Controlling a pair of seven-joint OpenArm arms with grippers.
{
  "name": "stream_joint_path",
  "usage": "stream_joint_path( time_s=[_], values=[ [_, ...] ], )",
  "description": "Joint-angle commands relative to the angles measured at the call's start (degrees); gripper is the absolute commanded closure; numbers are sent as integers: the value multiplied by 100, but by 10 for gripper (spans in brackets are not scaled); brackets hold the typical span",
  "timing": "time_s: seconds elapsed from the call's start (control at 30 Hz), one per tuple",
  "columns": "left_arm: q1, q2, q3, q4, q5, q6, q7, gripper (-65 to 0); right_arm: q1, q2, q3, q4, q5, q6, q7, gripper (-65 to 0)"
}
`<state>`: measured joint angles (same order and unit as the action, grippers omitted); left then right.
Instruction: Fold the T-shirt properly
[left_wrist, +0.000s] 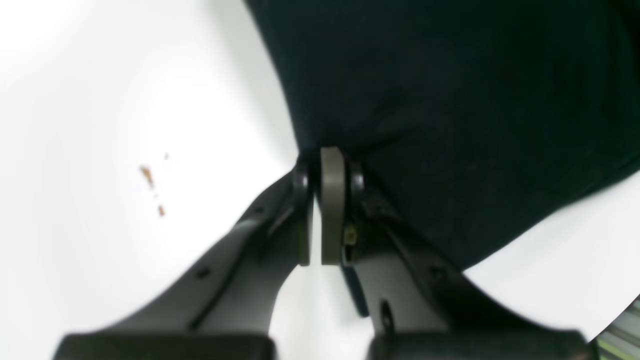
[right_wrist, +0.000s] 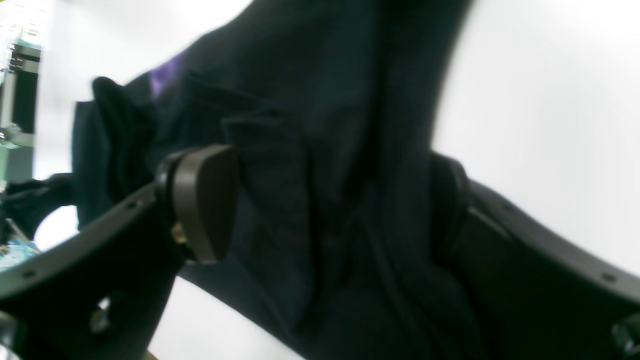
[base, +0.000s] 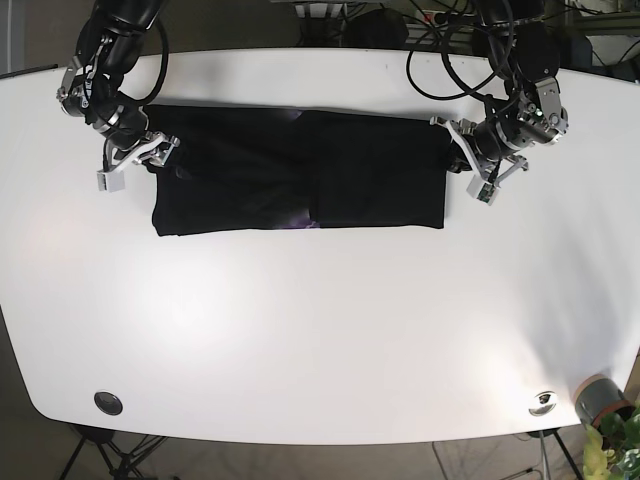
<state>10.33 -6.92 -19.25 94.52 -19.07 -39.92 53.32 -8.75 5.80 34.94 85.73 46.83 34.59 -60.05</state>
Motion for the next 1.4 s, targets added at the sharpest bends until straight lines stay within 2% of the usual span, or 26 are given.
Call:
stream_joint_path(
  time_s=[0.0,0.1,0.23,0.47,0.53,0.63,0.7,0.8,0.87,0.93,1.07,1.3,1.37],
  values=[
    [-53,-34,-14,82,-75,-8,-97,-8,18,39,1,82,78,44,58,-491],
    [-53,-34,-5,73,-75,-8,-97,-10,36,31,-17,82,69,44,58,-491],
    [-35,-34,-5,64,-67,-8,-97,-10,45,48,-351,82,78,44,58,-490],
    [-26,-25,4,64,-67,-8,-97,-10,62,22,-395,82,51,9,76,-487],
    [-26,-25,4,64,-67,-8,-97,-10,62,22,-395,82,51,9,84,-468],
    [-26,-25,4,64,-67,-8,-97,-10,133,22,-377,82,51,0,137,-344],
    [-26,-25,4,64,-67,-8,-97,-10,150,48,-386,82,42,-8,243,-198],
    [-26,-16,4,64,-58,-8,-97,-10,185,66,-395,82,34,-17,269,-17],
    [-26,-7,4,64,-58,-8,-97,-10,185,66,-395,126,-37,-61,269,-27],
    [-26,-7,12,56,-58,-8,-97,-10,168,66,-386,301,-142,-263,269,-24],
    [-26,10,12,56,-67,-8,-88,-11,27,57,-395,855,-195,-501,260,-21],
    [-61,353,285,56,-58,-8,-88,-11,-246,57,-404,1954,-177,-536,207,-21],
    [-70,362,522,56,-58,-8,-88,-11,-254,57,-404,2341,-186,-536,14,-21]
  ],
)
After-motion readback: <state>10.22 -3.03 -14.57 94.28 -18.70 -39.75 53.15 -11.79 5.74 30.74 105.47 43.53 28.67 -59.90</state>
